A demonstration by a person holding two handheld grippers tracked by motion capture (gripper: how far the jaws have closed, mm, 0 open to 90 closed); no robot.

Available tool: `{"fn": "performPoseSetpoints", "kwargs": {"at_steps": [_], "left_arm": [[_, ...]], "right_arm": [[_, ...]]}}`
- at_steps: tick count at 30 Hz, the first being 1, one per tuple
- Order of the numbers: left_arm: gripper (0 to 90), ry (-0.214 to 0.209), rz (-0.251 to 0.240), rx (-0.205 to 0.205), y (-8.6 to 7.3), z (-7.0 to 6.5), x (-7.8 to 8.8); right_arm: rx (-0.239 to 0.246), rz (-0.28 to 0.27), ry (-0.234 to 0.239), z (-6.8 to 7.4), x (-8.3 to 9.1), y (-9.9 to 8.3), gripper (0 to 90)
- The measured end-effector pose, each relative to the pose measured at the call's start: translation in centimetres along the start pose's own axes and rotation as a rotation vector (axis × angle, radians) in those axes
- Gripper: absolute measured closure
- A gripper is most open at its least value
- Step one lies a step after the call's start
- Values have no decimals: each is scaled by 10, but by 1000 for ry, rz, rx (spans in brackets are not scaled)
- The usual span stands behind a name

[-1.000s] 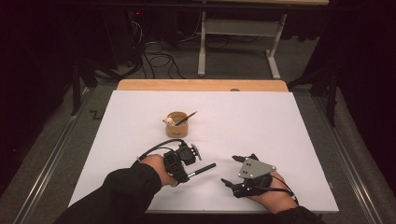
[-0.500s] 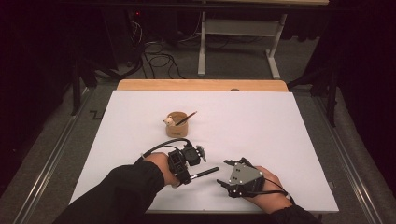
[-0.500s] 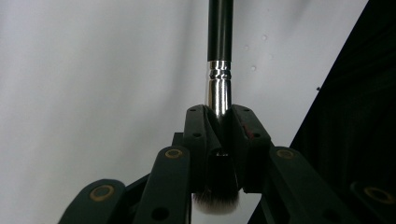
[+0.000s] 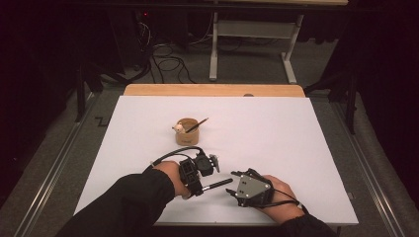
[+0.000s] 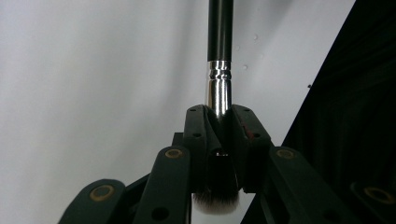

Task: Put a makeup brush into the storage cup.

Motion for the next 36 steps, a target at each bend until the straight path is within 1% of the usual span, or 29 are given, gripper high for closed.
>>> {"fn": "performPoseSetpoints", "kwargs": {"at_steps": [1,2,3,4,6,7,8,11,15,20,21,22,23,24,25,26,27,29,30,33,35,36], "left_arm": [[773,0,0,-1,0,0,1],[773,-2,-2,-1,1,0,1],[772,-2,-1,-1,1,0,2],[773,-2,1,-2,1,0,2],[773,-5,11,-2,2,-1,2],[773,-2,14,-5,2,0,2],[773,-3,16,-5,2,0,2],[773,-2,22,-4,3,0,1],[773,-4,21,-5,4,-1,1],[772,-5,23,-1,5,-1,1],[772,-4,23,-2,5,-1,2],[773,-4,24,-3,5,-1,2],[772,-5,26,-4,5,-1,2],[773,-5,25,-4,6,-1,2],[773,-5,26,-5,6,-1,3],[772,-6,26,-7,6,-1,3],[772,-8,27,-8,6,-1,2],[772,-10,28,-8,6,-2,2],[773,-8,30,-8,7,-2,2],[772,-7,24,-8,7,-2,2],[772,-7,29,-10,7,-3,2],[772,-8,29,-11,7,-3,1]], "right_arm": [[18,4,2,-1,-1,0,487],[24,8,4,-1,-1,-1,491],[28,9,-4,-2,-2,-1,493],[41,17,1,-2,-3,-1,501],[50,25,4,-2,-4,-2,517],[68,23,8,-3,-5,-2,522],[63,30,7,-2,-5,-2,529],[76,42,15,1,-6,-3,552],[110,43,22,1,-7,-2,563],[108,46,19,0,-6,-1,572],[111,48,25,0,-6,-1,575],[131,47,36,-1,-7,-1,576],[126,53,30,0,-7,-2,576],[132,62,27,-1,-6,-2,576],[137,66,28,-1,-7,-2,579],[132,65,27,0,-7,-2,578],[142,70,32,0,-7,-2,573],[140,77,28,0,-7,-1,572],[156,74,34,-1,-8,0,571],[143,70,27,-1,-8,2,557],[152,72,33,-2,-8,2,549],[141,76,35,-2,-8,2,549]]}}
Point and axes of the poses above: each handheld gripper's, and its own axes: x roughly backward along the jaws, y roughly out of its top, z roughly to its left, the point moved 6 cm from there along -x, roughly forward along the jaws, and after that the axes turned 11 degrees about -z, right-handed, at the moved point
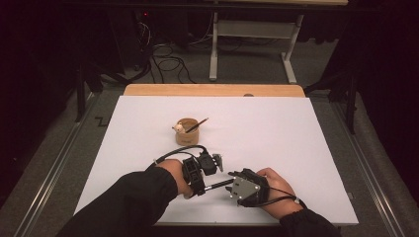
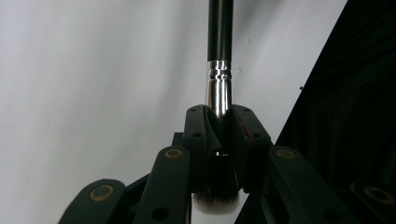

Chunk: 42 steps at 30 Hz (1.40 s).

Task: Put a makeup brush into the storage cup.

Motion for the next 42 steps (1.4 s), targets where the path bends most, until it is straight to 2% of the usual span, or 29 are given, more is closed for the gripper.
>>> {"fn": "performPoseSetpoints", "kwargs": {"at_steps": [1,3,6,8,13,15,17,29,32,36,37,38,40,41,42], "left_arm": [[773,0,-2,-2,0,0,0],[772,0,-1,-3,0,0,-1],[772,-2,-2,-4,0,0,-1],[772,-4,0,-5,0,-1,-1],[773,-5,1,-5,1,-1,-1],[773,-6,0,-5,1,-2,-1],[772,-7,0,-6,1,-2,-1],[772,-13,1,-18,0,-2,0],[771,-15,-2,-10,0,-2,0],[770,-14,-4,-14,0,-2,0],[769,-11,-3,-16,0,-2,0],[767,-7,-6,-17,0,-2,1],[757,2,-9,-15,0,0,2],[752,6,-14,-13,0,1,3],[748,6,-13,-13,-1,1,3]], "right_arm": [[13,-3,7,-1,-1,0,551],[3,1,6,0,-1,0,564],[27,1,23,-1,-2,0,580],[14,3,30,-1,-2,-1,596],[38,6,44,-1,-4,-1,623],[20,8,45,1,-4,0,636],[32,5,55,1,-4,0,654],[64,11,58,1,-5,-1,700],[64,3,52,2,-6,-1,727],[95,10,53,2,-5,-1,741],[88,1,55,3,-6,-1,744],[116,10,69,2,-5,-2,747],[122,10,73,3,-5,-2,756],[108,11,70,4,-4,-2,760],[123,6,71,3,-4,-2,765]]}}
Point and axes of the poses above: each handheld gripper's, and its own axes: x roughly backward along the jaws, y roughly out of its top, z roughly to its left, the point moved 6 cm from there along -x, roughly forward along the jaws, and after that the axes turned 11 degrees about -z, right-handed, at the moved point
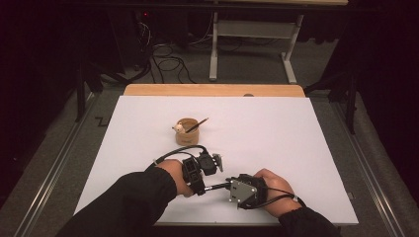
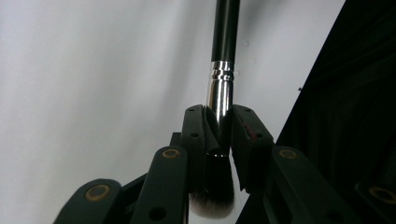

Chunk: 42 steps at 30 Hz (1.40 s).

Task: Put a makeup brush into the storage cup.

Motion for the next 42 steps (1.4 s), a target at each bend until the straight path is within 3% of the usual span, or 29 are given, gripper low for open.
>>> {"fn": "performPoseSetpoints", "kwargs": {"at_steps": [9,17,26,31,37,42], "left_arm": [[634,29,-21,8,-2,4,5],[450,60,-40,23,-1,9,6],[298,84,-64,55,-6,13,6],[268,85,-76,64,-10,14,6],[266,86,-82,79,-16,16,6],[265,90,-97,102,-22,21,5]], "right_arm": [[10,-27,-2,3,0,3,800],[35,-25,4,3,1,3,802],[19,-12,-7,3,3,1,802],[-5,-9,-13,4,3,0,802],[36,16,-3,0,6,-6,802],[-2,5,-18,0,9,-12,802]]}}
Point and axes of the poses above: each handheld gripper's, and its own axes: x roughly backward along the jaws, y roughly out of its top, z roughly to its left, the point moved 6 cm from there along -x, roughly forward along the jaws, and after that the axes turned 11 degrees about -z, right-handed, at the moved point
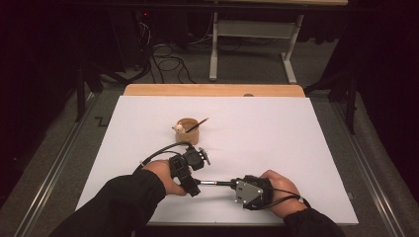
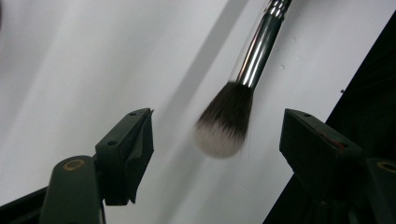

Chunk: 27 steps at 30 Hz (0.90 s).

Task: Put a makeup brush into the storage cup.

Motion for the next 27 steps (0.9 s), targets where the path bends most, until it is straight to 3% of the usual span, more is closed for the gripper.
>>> {"fn": "performPoseSetpoints", "kwargs": {"at_steps": [4,8,13,17,21,27], "left_arm": [[261,4,-21,19,-3,3,-1],[261,5,-48,37,-6,5,-2],[261,19,-84,67,-13,11,-4],[266,39,-152,114,-17,18,-4],[267,66,-214,134,-19,24,-1],[274,52,-309,195,-20,28,-2]], "right_arm": [[-45,2,-21,0,4,-3,802],[-42,8,-25,-2,6,-6,802],[-84,4,-42,-1,8,-11,802],[-113,11,-50,-1,12,-15,801],[-149,18,-74,-3,13,-20,801],[-205,12,-107,-6,16,-25,802]]}}
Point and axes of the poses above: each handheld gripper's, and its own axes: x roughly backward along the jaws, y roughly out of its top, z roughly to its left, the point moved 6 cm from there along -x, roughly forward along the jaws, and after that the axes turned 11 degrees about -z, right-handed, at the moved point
